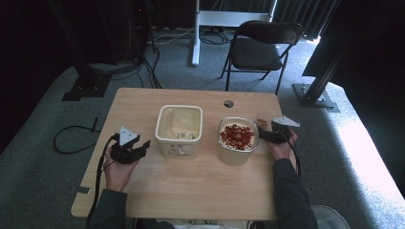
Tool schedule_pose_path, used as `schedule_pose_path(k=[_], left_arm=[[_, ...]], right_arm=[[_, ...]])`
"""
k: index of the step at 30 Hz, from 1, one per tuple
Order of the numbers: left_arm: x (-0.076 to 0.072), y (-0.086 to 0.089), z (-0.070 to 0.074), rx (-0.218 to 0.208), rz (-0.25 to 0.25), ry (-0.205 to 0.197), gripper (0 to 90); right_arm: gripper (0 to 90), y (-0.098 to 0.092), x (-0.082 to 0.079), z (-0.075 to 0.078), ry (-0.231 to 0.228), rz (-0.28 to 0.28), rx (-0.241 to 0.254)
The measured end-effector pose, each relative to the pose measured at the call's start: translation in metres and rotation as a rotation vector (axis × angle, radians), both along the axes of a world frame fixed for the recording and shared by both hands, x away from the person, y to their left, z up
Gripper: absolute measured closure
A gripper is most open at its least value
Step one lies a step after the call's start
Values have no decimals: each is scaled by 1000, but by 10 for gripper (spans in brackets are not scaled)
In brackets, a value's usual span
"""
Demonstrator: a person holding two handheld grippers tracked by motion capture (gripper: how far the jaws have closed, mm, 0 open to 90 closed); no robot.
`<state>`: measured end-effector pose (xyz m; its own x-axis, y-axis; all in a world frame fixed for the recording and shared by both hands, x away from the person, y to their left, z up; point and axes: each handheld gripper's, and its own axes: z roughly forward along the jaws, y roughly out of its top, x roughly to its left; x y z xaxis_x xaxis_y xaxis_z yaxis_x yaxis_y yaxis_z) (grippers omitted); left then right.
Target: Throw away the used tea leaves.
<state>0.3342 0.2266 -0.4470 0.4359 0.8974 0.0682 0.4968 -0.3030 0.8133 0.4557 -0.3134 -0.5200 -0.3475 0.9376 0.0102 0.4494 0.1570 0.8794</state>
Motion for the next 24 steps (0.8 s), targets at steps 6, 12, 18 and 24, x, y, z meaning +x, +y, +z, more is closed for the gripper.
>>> schedule_pose_path(k=[6,12,18,24], left_arm=[[-1,1,-1,-1,3,1,525],[-1,2,-3,1,3,6,526],[-1,3,-3,0,5,6,526],[-1,2,-4,2,4,11,526]], right_arm=[[207,4,7,1,9,7,-24],[204,3,16,-3,-7,-6,35],[186,-4,20,-7,-1,-20,89],[283,-2,20,-7,-14,-24,81]])
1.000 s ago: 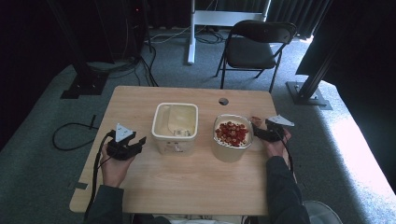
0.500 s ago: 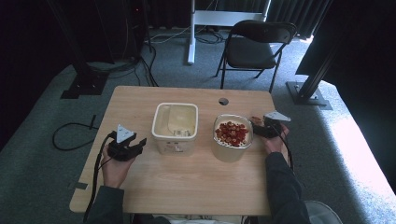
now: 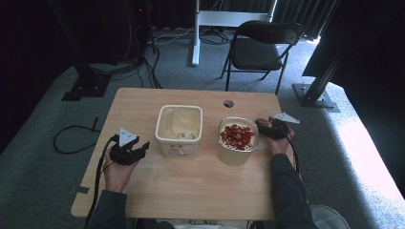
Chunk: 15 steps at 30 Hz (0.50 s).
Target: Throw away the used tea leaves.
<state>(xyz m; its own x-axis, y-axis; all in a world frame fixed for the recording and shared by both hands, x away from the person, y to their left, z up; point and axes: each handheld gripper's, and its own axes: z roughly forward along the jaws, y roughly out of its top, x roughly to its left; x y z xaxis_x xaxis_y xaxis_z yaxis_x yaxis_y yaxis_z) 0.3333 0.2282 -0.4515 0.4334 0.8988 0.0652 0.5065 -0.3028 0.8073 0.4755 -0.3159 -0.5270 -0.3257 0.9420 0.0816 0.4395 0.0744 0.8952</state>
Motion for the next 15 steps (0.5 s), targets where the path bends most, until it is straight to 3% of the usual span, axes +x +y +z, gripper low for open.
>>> schedule_pose_path(k=[15], left_arm=[[-1,-1,-7,-8,0,9,526]], right_arm=[[353,2,-7,4,0,-7,-36]])
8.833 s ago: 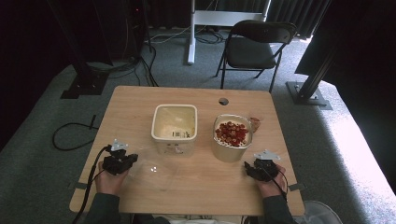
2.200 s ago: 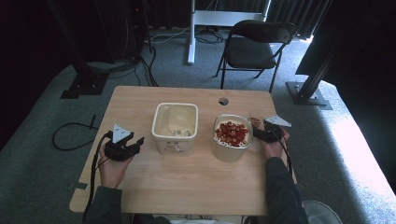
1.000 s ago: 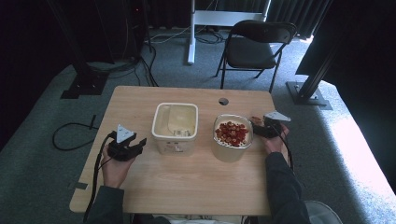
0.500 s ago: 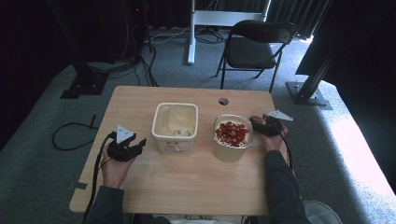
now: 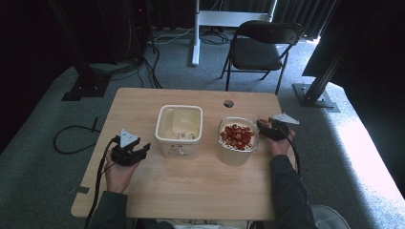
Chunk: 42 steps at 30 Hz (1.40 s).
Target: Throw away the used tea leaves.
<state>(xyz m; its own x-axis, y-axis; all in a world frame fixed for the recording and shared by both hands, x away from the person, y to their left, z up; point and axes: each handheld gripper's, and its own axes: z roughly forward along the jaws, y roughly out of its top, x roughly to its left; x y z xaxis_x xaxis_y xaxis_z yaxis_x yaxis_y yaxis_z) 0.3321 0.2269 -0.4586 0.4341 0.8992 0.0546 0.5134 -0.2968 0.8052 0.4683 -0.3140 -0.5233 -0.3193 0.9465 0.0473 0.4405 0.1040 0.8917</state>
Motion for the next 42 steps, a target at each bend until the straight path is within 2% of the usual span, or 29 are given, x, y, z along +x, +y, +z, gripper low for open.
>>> schedule_pose_path(k=[8,12,15,22,29,32,42], left_arm=[[-4,0,-6,-4,-11,-1,527],[-6,-2,-13,-5,-16,11,527],[-7,-2,-16,-5,-18,18,527],[-9,-5,-29,-10,-25,45,527],[-9,-5,-36,-13,-31,60,527],[-9,-5,-39,-12,-30,65,527],[-7,-8,-46,-4,-39,82,527]], right_arm=[[368,0,-10,7,-20,5,-6],[373,-3,-19,13,-14,1,-22],[373,-5,-23,16,-13,9,-8],[373,-4,-40,32,-25,15,-20],[373,-4,-52,37,-17,21,-29],[373,-6,-63,42,-8,16,-31],[374,-4,-98,57,-25,43,-60]])
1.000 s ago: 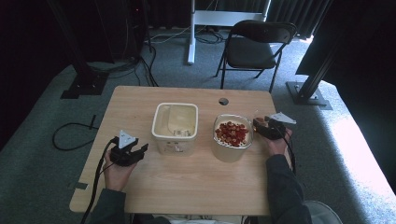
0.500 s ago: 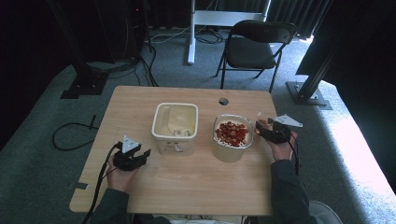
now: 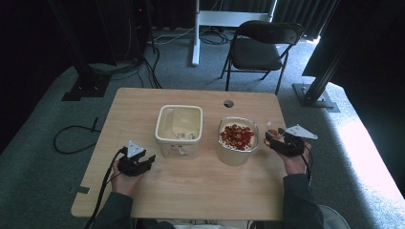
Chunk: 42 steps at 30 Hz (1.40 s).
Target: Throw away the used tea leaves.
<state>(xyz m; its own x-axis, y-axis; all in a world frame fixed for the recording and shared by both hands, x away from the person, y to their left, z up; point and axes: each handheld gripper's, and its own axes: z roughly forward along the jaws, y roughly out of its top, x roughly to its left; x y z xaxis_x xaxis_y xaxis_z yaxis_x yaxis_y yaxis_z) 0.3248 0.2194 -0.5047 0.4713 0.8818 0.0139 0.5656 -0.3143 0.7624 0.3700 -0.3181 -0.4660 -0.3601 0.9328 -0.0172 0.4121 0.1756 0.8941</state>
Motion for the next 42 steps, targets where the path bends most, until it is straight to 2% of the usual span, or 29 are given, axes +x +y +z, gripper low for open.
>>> schedule_pose_path(k=[4,6,10,12,15,18,20,22,25,29,32,35,37,39,42], left_arm=[[0,0,-1,2,-2,0,527],[1,0,-3,5,-4,5,527],[1,0,-4,5,-3,7,527],[1,-1,-4,4,-4,10,527],[1,-2,-5,9,-7,12,527],[1,-2,-6,10,-10,15,527],[1,-3,-7,12,-10,19,527],[1,-3,-7,10,-12,16,527],[1,-3,-6,10,-13,16,527],[2,-4,-7,10,-13,21,527],[2,-4,-7,12,-16,19,527],[2,-5,-8,11,-16,21,527],[2,-6,-7,18,-22,20,527],[2,-6,-7,15,-20,17,527],[3,-5,-8,13,-17,25,527]], right_arm=[[378,-1,-9,4,-4,2,9],[378,0,-18,8,-12,7,-6],[382,-1,-21,8,7,-9,18],[382,2,-25,9,5,10,-5],[384,1,-30,10,2,-7,9],[384,2,-32,8,16,13,19],[384,4,-34,9,5,22,12],[386,1,-36,12,-4,11,40],[389,0,-38,14,-5,15,44],[392,3,-41,19,-28,18,37],[394,3,-42,21,-21,28,45],[394,9,-43,24,-36,46,26],[396,9,-43,27,-50,31,38],[398,6,-43,28,-41,25,51],[398,11,-44,28,-41,40,22]])
